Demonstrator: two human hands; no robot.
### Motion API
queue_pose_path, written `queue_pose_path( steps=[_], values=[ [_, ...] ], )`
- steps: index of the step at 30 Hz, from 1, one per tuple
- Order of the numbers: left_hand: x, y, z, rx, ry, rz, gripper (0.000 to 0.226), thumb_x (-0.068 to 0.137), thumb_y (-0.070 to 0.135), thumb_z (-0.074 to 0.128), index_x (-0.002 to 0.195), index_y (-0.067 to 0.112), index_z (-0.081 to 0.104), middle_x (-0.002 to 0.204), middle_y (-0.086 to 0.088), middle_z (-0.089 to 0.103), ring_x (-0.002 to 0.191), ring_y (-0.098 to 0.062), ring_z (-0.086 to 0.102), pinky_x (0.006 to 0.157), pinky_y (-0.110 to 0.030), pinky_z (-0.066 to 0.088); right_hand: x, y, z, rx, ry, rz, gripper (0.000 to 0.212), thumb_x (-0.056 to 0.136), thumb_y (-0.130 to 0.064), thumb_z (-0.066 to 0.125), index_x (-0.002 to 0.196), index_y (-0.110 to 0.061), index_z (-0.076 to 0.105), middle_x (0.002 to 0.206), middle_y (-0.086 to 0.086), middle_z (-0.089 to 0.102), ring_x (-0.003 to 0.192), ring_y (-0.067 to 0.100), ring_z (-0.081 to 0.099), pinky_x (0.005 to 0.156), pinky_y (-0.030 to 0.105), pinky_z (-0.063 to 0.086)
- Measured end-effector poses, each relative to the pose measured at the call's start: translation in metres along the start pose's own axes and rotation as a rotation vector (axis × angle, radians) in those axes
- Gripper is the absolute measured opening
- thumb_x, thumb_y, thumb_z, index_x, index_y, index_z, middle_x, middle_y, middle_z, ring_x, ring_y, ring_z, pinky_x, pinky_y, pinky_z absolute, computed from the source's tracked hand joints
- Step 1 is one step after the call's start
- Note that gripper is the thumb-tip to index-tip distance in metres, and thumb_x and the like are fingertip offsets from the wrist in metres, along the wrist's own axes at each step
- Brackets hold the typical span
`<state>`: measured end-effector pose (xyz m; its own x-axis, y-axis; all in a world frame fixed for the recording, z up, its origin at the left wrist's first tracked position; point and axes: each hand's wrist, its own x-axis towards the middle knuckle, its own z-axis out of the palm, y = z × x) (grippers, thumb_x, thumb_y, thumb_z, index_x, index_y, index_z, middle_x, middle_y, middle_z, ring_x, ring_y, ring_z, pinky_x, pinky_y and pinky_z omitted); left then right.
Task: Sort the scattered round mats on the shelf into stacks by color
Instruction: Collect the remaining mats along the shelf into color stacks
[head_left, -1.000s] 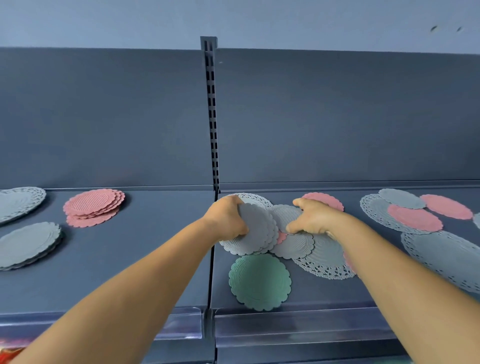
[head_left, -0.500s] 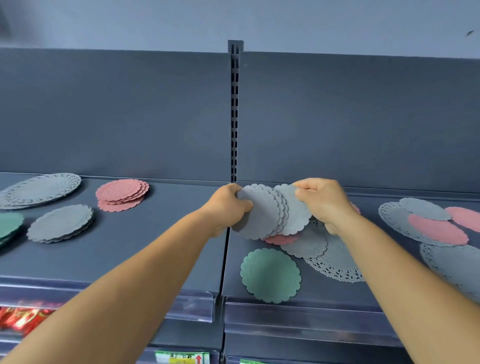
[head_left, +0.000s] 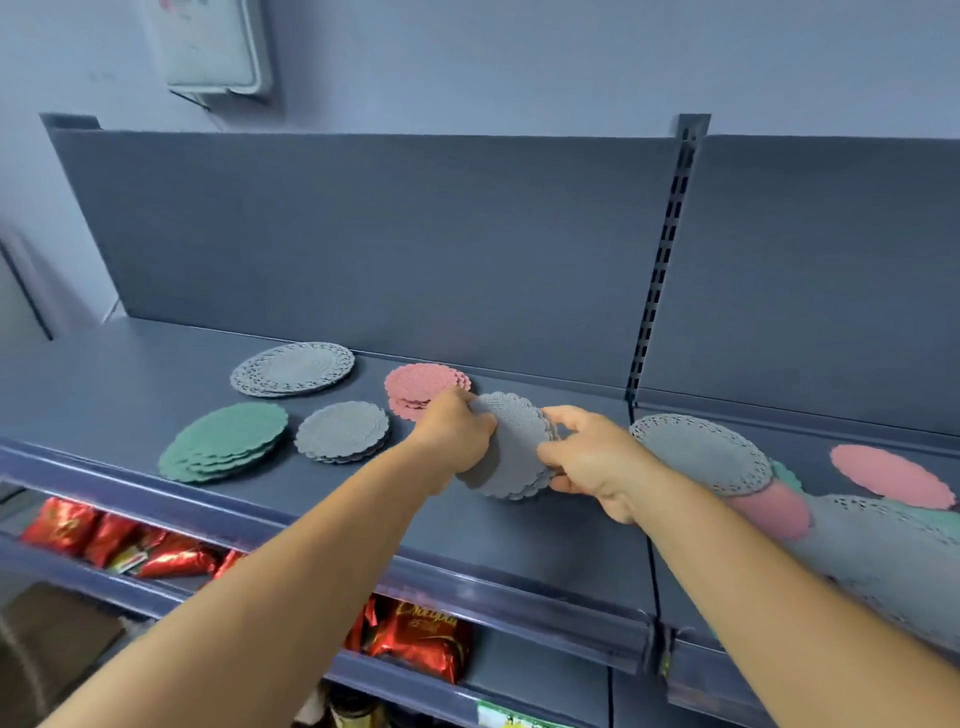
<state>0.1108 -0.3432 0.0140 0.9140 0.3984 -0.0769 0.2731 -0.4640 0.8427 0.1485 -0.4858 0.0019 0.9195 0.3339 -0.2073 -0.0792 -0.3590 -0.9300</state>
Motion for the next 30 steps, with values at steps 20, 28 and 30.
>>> queue_pose_path(
  steps=[20,28,30],
  values=[
    [0.068,-0.097,-0.13,0.825,0.009,0.251,0.028,0.087,0.013,0.049,0.112,0.006,0.059,0.12,-0.014,0.054,0.118,-0.032,0.048,0.099,-0.038,0.041,0.044,-0.055,0.167,-0.459,-0.006,-0.129,0.032,0.088,-0.016,0.048,0.116,-0.02,0.062,0.114,0.005,0.067,0.106,0.029,0.06,0.095,0.042,0.05],
    [0.044,-0.07,-0.097,0.891,-0.121,0.511,0.028,0.094,0.018,0.044,0.119,0.007,0.051,0.125,-0.011,0.053,0.119,-0.028,0.047,0.092,-0.034,0.038,0.014,-0.047,0.131,-0.807,0.065,-0.201,0.045,0.098,-0.022,0.042,0.142,-0.019,0.037,0.151,-0.005,0.034,0.138,0.023,0.027,0.112,0.034,0.029],
    [0.033,-0.06,-0.082,0.877,-0.162,0.542,0.031,0.096,0.019,0.044,0.124,0.007,0.047,0.127,-0.012,0.052,0.119,-0.029,0.047,0.089,-0.034,0.038,0.003,-0.041,0.114,-0.843,0.089,-0.165,0.049,0.098,-0.024,0.041,0.146,-0.017,0.03,0.155,-0.004,0.028,0.143,0.021,0.02,0.115,0.034,0.025]
  ],
)
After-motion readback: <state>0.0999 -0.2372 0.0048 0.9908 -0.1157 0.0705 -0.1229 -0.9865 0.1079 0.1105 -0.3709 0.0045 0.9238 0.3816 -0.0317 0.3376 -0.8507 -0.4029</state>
